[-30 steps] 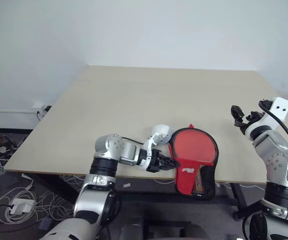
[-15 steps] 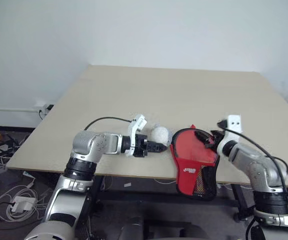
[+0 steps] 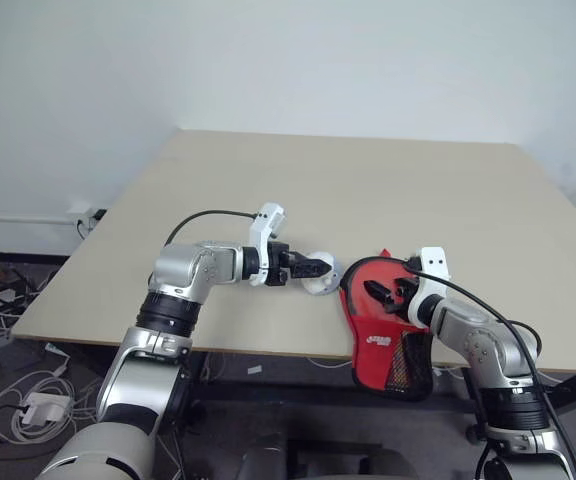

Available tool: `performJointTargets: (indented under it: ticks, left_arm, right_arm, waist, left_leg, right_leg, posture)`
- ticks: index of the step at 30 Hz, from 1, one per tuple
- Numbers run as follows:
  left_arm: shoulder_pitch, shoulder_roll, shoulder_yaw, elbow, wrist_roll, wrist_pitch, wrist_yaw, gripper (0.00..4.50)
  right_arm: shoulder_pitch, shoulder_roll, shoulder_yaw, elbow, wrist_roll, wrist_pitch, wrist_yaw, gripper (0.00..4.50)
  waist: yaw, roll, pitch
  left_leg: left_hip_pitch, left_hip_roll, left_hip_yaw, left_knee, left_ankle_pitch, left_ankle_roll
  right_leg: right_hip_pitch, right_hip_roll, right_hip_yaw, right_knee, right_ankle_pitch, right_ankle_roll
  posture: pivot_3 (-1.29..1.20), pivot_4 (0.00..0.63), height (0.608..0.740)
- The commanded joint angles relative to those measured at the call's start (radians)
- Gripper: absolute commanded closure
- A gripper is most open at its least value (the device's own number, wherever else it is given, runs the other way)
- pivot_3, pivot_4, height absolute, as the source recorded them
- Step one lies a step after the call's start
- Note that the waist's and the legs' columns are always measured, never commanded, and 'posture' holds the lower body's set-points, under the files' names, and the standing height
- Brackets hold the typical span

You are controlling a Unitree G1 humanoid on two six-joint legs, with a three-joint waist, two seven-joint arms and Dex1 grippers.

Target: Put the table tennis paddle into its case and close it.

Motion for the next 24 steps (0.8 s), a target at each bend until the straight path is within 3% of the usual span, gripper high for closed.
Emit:
performJointTargets:
  ticks: [1, 6, 15, 24]
  left_arm:
    - [-0.047, -0.003, -0.007, 0.004, 0.037, -0.058, -0.023, 0.43]
    - [-0.057, -0.019, -0.029, 0.042, 0.088, -0.108, -0.039, 0.43]
    - [-0.031, -0.049, -0.139, 0.142, 0.211, -0.206, -0.105, 0.43]
    - [-0.006, -0.149, -0.154, 0.275, 0.289, -0.279, -0.067, 0.43]
  right_arm:
    - [0.004, 0.0, 0.042, 0.028, -0.06, -0.045, 0.009, 0.77]
    - [0.001, 0.019, 0.05, 0.056, -0.086, -0.051, 0.018, 2.56]
    - [-0.008, 0.036, 0.053, 0.078, -0.116, -0.055, 0.03, 2.56]
    - [-0.013, 0.051, 0.032, 0.096, -0.143, -0.056, 0.017, 2.56]
  waist:
    - [0.0, 0.0, 0.0]
    - [0.0, 0.0, 0.0]
    - [0.0, -0.001, -0.001]
    - [0.001, -0.003, -0.002]
  left_leg:
    - [0.0, 0.0, 0.0, 0.0, 0.0, 0.0]
    - [0.0, 0.0, 0.0, 0.0, 0.0, 0.0]
    - [0.0, 0.001, 0.0, 0.0, 0.0, 0.0]
    - [0.001, 0.0, 0.0, 0.001, 0.0, 0.0]
  right_leg:
    - [0.0, 0.0, 0.0, 0.0, 0.0, 0.0]
    - [0.0, 0.0, 0.0, 0.0, 0.0, 0.0]
    - [0.0, 0.0, 0.0, 0.0, 0.0, 0.0]
    - [0.001, 0.0, -0.001, 0.0, 0.0, 0.0]
  posture:
    - [0.0, 0.0, 0.715]
    - [0.0, 0.0, 0.715]
    - [0.0, 0.0, 0.715]
    - [0.0, 0.0, 0.715]
